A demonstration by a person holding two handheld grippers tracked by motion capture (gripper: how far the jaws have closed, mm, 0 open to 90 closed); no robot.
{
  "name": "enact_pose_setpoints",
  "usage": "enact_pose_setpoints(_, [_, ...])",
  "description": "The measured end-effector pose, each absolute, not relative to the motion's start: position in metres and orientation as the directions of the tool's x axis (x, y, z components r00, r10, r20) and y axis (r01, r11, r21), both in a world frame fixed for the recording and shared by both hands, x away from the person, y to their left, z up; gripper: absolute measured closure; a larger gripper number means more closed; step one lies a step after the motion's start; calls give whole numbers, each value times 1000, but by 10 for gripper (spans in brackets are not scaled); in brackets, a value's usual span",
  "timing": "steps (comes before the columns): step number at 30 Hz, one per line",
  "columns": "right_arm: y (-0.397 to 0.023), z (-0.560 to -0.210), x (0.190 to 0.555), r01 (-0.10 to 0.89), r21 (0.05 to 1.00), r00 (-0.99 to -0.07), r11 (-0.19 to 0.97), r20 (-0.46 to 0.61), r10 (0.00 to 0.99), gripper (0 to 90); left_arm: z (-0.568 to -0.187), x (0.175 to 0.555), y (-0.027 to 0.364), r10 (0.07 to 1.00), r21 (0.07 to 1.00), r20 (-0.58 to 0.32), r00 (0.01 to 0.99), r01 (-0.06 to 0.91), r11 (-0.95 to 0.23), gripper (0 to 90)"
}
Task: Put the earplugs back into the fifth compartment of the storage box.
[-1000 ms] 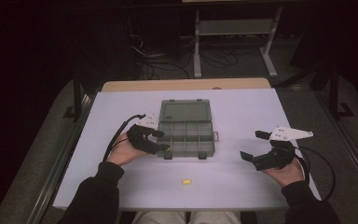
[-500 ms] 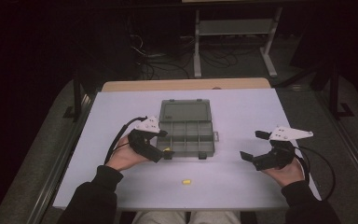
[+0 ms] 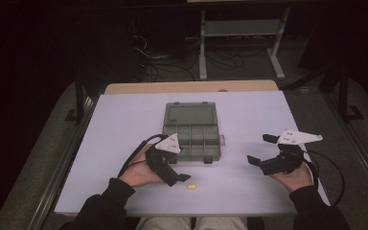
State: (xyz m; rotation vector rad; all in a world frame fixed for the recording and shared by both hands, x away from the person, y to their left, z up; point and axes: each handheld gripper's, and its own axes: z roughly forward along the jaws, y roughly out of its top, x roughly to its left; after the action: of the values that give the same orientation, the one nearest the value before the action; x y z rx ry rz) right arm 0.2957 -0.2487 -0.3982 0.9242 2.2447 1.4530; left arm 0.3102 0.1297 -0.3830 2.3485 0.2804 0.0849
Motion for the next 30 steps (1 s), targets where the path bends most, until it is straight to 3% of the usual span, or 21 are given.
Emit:
enact_pose_setpoints(15, [-248,-398,295,347,895,-744,281,80,663,0,-411,295,119,200,672,-33,979,170,-721,0])
enact_pose_setpoints(21, [-249,-397,295,345,895,-745,282,78,663,0,-418,293,118,171,673,-48,984,158,-723,138])
enact_pose_setpoints(30, [-249,-396,294,342,897,-744,279,77,664,0,-429,292,113,142,643,-63,988,149,-751,246])
